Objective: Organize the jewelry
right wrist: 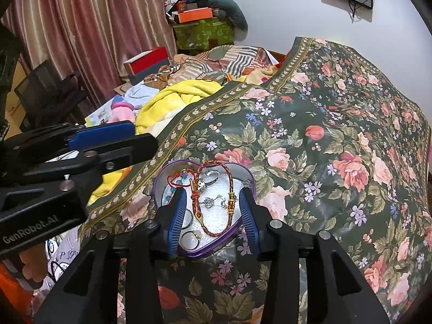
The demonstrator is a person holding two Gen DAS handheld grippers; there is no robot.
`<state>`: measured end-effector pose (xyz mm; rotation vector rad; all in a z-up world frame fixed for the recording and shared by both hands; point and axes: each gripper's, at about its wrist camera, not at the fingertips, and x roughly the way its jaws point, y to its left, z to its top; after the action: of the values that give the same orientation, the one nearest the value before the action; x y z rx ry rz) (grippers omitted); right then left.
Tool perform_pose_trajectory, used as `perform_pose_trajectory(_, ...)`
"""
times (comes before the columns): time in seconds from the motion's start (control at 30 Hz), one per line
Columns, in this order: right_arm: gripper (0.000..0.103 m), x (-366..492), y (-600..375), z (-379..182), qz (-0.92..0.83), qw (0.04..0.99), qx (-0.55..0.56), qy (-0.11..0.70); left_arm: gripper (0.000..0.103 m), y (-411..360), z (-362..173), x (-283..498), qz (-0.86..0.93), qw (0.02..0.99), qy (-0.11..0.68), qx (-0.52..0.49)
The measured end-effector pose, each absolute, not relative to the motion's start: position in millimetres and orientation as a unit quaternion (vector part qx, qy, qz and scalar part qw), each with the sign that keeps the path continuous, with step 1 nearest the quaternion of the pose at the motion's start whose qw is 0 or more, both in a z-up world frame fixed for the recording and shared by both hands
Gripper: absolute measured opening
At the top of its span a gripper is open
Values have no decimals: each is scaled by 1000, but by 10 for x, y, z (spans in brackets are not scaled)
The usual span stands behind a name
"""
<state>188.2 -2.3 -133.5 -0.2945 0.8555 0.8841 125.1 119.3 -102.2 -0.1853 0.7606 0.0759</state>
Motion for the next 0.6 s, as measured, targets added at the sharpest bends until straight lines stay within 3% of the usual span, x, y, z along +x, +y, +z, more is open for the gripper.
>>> perform_pose_trajectory(0.3, 37, 1785, -109, -1115, 405, 822, -130, 379, 33, 1201, -830, 1072, 49, 932, 349, -88)
perform_pose_trajectory(0.6, 37, 1487, -426, -531, 385, 863, -104, 310, 33, 1020, -314, 668, 54, 955, 285, -67)
